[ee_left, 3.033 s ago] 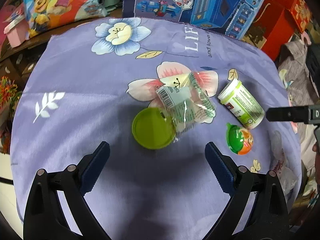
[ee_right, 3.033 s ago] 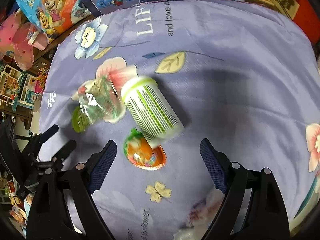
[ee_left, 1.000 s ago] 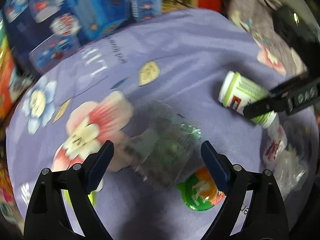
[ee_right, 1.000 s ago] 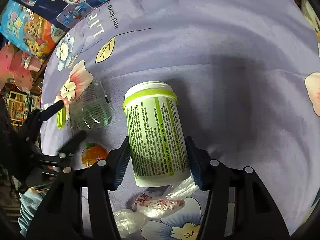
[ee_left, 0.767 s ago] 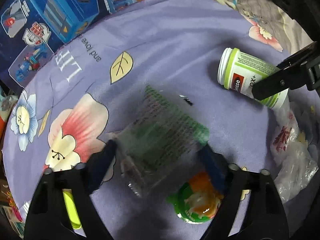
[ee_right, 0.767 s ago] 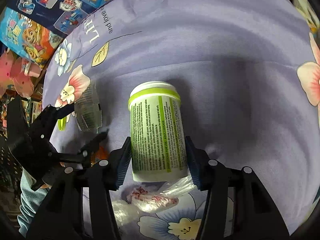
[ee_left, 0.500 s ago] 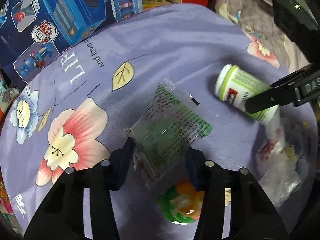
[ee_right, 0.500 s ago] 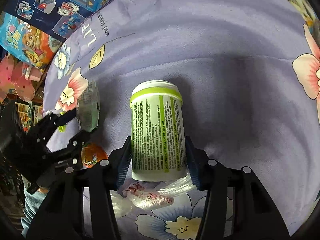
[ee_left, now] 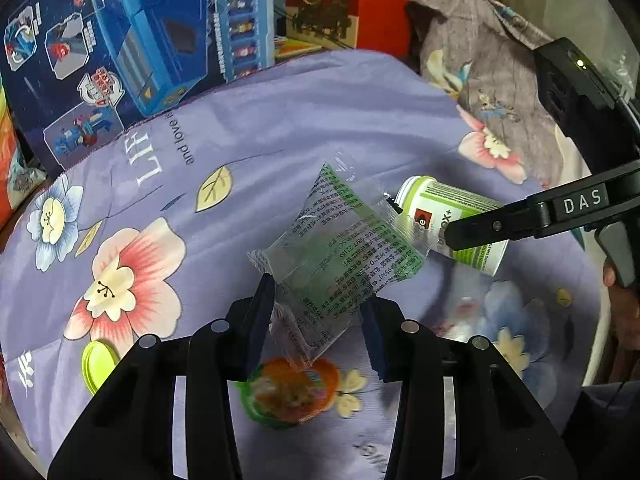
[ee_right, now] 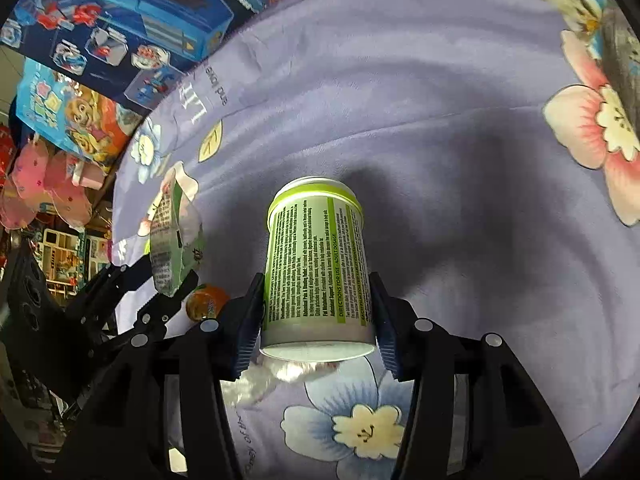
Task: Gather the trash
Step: 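Lift the pill bottle and clear bag and carry them toward the teal bin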
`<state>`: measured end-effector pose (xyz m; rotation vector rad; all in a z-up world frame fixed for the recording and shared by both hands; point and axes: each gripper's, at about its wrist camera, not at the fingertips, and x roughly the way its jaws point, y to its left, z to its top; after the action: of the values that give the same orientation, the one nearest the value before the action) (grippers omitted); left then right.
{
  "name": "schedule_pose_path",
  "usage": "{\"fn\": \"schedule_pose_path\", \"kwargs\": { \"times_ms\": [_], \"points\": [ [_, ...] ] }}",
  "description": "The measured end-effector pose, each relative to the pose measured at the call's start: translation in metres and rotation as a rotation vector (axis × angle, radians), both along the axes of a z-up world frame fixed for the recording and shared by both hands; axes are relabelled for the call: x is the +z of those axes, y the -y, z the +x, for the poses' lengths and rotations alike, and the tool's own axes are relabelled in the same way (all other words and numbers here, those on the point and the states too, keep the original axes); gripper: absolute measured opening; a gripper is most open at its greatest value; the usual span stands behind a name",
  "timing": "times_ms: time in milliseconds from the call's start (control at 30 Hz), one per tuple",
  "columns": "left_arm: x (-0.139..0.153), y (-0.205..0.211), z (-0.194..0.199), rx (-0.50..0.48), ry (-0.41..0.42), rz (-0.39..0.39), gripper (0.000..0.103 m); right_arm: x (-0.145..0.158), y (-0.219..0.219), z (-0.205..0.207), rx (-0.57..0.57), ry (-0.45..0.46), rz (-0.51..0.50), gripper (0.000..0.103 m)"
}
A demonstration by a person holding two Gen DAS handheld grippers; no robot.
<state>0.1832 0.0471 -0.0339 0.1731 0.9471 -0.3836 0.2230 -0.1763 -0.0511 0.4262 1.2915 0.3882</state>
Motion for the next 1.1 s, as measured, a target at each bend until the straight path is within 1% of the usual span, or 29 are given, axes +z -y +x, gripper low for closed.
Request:
{"fn": "schedule_pose_path", "kwargs": {
  "times_ms": [233, 433, 533, 700, 733, 900, 933, 1100],
  "points": [
    [0.02, 0.026, -0.02, -0.005, 0.01, -0.022, 0.042, 0.022, 0.036, -0.026, -0.043, 0.049, 0.054, 0.048],
    [0.037, 0.061, -0.037, -0.036, 0.023, -0.036, 0.042, 0.043, 0.081, -0.052, -0.097, 0.102, 0.087, 0.048],
    [0.044, 0.087, -0.046, -0.064, 0.028, -0.043, 0.043, 0.051, 0.108, -0.066, -0.13, 0.126, 0.096, 0.048],
    [0.054, 0.127, -0.054, -0.106, 0.026, -0.075, 0.043, 0.06, 0.163, -0.093, -0.211, 0.162, 0.106, 0.048],
    [0.055, 0.134, -0.055, -0.114, 0.025, -0.077, 0.043, 0.061, 0.18, -0.1, -0.239, 0.172, 0.109, 0.048],
    [0.06, 0.182, -0.063, -0.17, 0.03, -0.066, 0.043, 0.061, 0.243, -0.131, -0.354, 0.208, 0.13, 0.048],
    [0.06, 0.193, -0.065, -0.183, 0.026, -0.063, 0.043, 0.059, 0.261, -0.14, -0.39, 0.214, 0.132, 0.048],
    [0.06, 0.241, -0.069, -0.245, 0.006, -0.055, 0.043, 0.049, 0.318, -0.169, -0.5, 0.213, 0.145, 0.048]
  ]
}}
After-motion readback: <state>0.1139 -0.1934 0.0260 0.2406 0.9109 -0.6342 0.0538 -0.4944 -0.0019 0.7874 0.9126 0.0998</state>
